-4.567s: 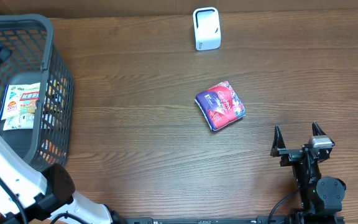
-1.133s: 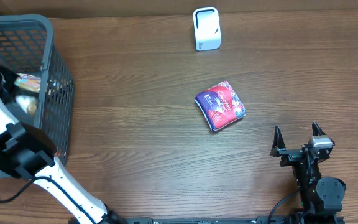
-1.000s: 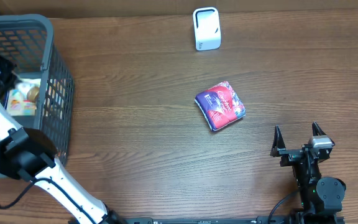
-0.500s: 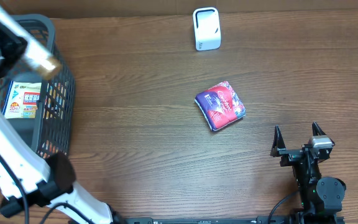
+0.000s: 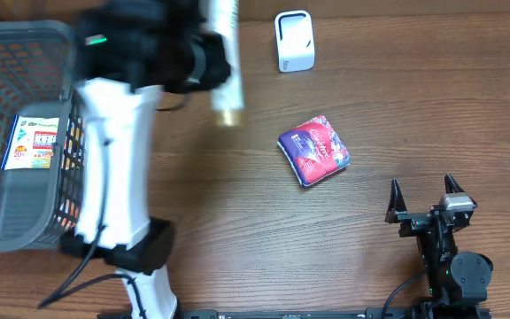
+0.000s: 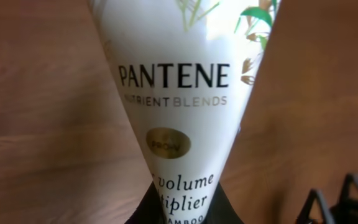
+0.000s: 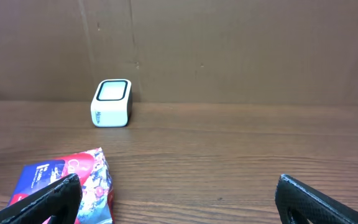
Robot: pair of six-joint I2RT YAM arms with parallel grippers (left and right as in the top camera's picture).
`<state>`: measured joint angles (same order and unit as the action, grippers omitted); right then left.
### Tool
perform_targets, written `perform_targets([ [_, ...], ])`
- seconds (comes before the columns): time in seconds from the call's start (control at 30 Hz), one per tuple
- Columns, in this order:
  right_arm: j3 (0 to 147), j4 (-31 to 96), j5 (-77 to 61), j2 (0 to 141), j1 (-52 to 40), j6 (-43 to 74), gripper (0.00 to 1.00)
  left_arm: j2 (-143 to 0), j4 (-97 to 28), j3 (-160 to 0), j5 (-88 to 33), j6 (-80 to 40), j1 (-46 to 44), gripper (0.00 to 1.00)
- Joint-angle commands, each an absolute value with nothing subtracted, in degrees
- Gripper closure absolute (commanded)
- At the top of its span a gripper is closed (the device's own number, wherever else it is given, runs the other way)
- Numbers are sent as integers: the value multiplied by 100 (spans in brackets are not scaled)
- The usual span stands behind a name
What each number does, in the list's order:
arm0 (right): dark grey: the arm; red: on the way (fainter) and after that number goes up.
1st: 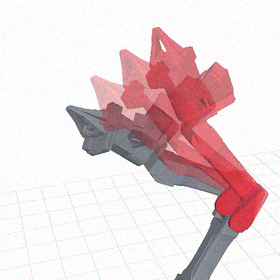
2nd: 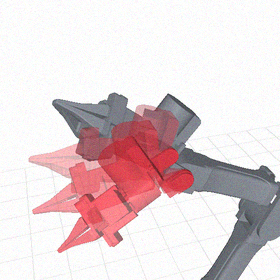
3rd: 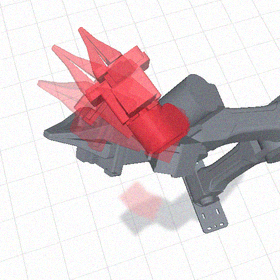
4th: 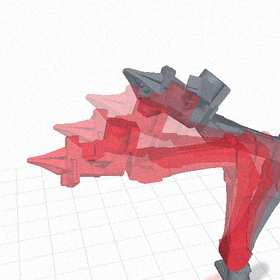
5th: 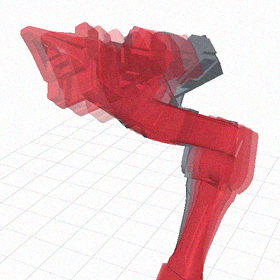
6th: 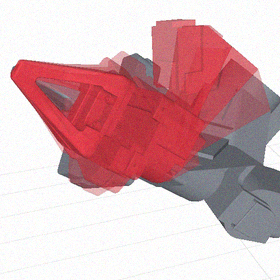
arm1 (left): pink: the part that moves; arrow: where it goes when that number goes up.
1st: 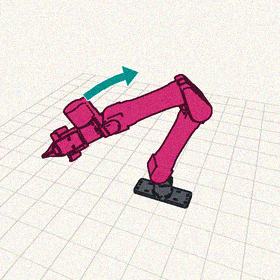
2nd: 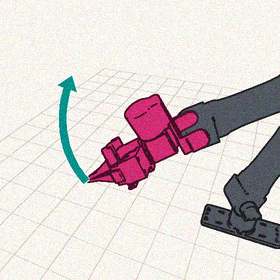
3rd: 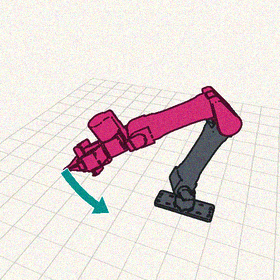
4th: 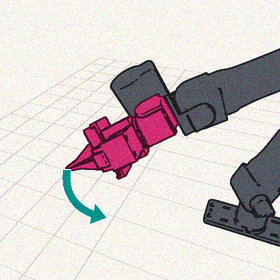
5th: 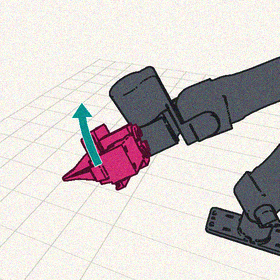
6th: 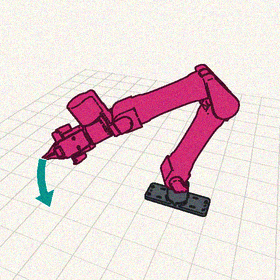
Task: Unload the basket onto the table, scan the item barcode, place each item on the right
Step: 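Carry the Pantene tube out and set it beside the Carefree pack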
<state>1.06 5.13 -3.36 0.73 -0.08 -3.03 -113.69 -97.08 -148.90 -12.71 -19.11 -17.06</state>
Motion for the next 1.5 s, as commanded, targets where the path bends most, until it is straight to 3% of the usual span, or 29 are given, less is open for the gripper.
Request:
perform_targets([
  [0.0, 49, 471, -261, 23, 8, -322, 0, -11780, -9679, -14331, -467, -1946, -2338, 96],
  [0.23, 49, 469, -261, 23, 8, -325, 0, -12737, -9682, -13325, -287, -2368, -3015, 96],
  [0.6, 49, 469, -261, 23, 8, -325, 0, -13830, -9443, -13096, -248, -2943, -3079, 96],
  [0.73, 49, 471, -261, 23, 8, -325, 0, -13998, -9360, -13096, -207, -2941, -3068, 84],
  [1.0, 49, 469, -261, 23, 8, -325, 0, -13981, -9686, -13316, -220, -2860, -2836, 75],
  [1.2, 49, 471, -261, 23, 8, -325, 0, -13607, -9686, -13939, -1734, -1977, -2338, 66],
  [1.47, 49, 469, -261, 23, 8, -322, 0, -12610, -9684, -14842, -2292, -1874, -1621, 59],
])
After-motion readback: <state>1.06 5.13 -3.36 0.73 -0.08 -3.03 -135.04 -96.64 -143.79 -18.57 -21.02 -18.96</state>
